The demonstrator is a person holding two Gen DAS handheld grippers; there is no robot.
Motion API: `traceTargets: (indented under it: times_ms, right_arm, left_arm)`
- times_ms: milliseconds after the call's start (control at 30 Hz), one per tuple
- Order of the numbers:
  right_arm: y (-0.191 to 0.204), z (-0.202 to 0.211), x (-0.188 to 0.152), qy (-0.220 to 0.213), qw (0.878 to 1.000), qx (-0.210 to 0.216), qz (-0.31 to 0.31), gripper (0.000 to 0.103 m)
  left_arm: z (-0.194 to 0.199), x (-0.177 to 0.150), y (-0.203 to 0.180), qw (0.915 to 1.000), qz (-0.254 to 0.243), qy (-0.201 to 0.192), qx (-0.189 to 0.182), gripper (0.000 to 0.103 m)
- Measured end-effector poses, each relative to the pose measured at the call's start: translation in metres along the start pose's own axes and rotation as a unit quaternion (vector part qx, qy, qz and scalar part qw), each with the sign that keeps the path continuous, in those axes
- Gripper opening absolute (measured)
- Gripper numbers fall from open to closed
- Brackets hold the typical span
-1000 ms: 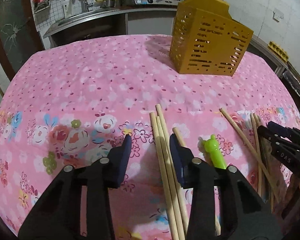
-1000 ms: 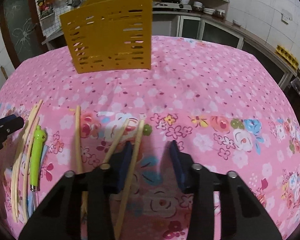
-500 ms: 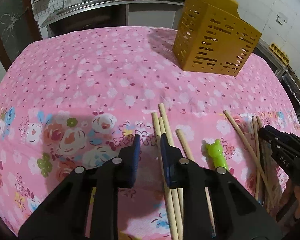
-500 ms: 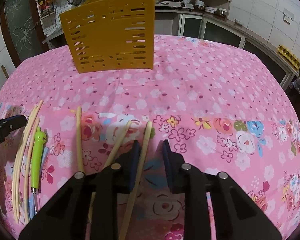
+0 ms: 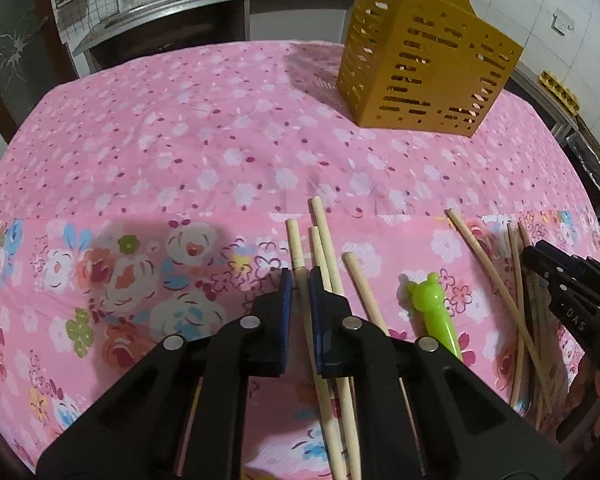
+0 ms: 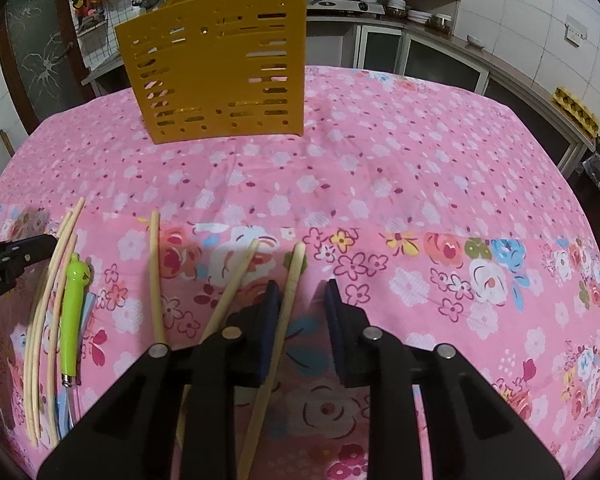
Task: Organize utensils
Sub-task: 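Close the left tool on a chopstick while the right tool closes on another, then lift both held chopsticks and carry them over the yellow holder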
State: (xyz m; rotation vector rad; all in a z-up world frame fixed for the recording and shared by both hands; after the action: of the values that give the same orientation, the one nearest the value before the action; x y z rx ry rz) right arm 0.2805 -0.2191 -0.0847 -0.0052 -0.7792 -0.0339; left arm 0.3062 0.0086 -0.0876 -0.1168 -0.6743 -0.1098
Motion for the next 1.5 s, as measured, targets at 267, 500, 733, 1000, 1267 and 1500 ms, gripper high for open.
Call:
traceTargets:
  times_ms: [267,500,733,1000,1267,1500]
  right_arm:
    - [-0.001,-0.003,0.003,0.024,0.999,0.013,-0.017,0.016]
    - [0.003,-0.009,0.008,0.039,0.999,0.003,-0.015,0.013]
    - [0.0,-0.011,0.013,0.048,0.998,0.016,-0.029,0.006]
    - [-0.008,0.004,0.027,0.01,0.998,0.032,-0.047,0.006]
    - [-0.015,0.039,0.058,-0.075,0.995,0.036,-0.05,0.006]
    - [-0.019,0.062,0.079,-0.135,0.988,0.048,-0.054,0.006]
  left_arm:
    - [-0.008,0.007,-0.004,0.9995,-0.014,0.021,0.021,0.006]
    - [-0.014,0.014,-0.005,0.999,-0.016,0.03,0.029,0.006]
    - [-0.012,0.016,-0.005,0.9993,-0.004,0.027,0.026,0.005]
    - [0.006,0.024,-0.005,0.9998,0.009,-0.001,0.015,0.004]
    - [0.048,0.05,-0.008,0.9961,0.025,-0.085,0.0,0.004]
    - [0.082,0.071,-0.019,0.987,0.02,-0.159,-0.007,0.004]
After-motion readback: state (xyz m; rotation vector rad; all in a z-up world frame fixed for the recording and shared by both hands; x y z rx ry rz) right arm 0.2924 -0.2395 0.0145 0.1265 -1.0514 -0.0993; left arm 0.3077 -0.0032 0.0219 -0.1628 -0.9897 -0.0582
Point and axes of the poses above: each gripper's, at about its wrist camera, not at the fingertips, and z roughly against the way its jaws point, y to its left, x to its top, the point moved 5 cm from there along -z, roughly the way its jaws point, and after that the axes turned 9 degrees about -y, right-handed, at the moved point
